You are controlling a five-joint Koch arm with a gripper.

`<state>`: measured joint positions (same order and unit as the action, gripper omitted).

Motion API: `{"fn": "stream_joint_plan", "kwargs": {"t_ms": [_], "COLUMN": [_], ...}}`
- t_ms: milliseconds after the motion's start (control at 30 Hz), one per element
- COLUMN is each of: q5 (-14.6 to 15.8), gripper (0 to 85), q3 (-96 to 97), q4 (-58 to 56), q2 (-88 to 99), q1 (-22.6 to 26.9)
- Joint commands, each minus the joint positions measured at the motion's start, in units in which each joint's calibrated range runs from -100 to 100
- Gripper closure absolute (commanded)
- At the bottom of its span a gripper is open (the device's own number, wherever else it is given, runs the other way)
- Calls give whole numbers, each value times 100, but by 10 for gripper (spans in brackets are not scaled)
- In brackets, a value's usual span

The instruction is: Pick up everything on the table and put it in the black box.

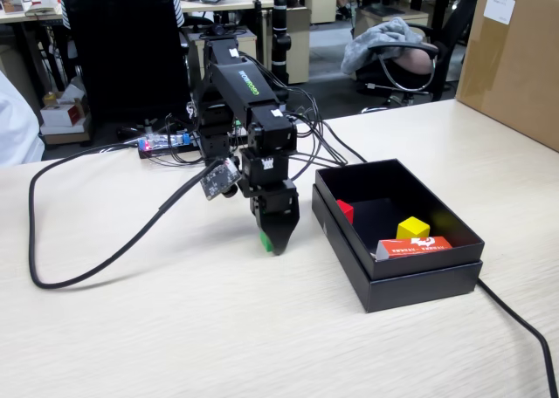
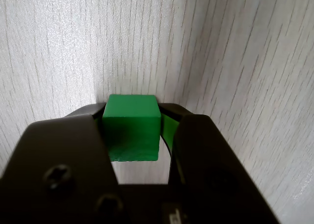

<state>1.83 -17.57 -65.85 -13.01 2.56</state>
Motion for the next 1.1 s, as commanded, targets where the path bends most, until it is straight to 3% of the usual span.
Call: {"fn": "stream_joint_plan", "kwargs": {"t_ms": [0, 267, 567, 733, 767, 1067], "q5": [-5, -15, -34, -24, 20, 34], "gripper": [846, 846, 846, 846, 846, 846], "q3": [-65, 125, -636, -2060, -2767, -3855], "q4": [-63, -71, -244, -244, -244, -244], "q2": [67, 1548, 3705, 2730, 1536, -977], "q1": [-20, 142, 933, 1397, 1460, 1514]}}
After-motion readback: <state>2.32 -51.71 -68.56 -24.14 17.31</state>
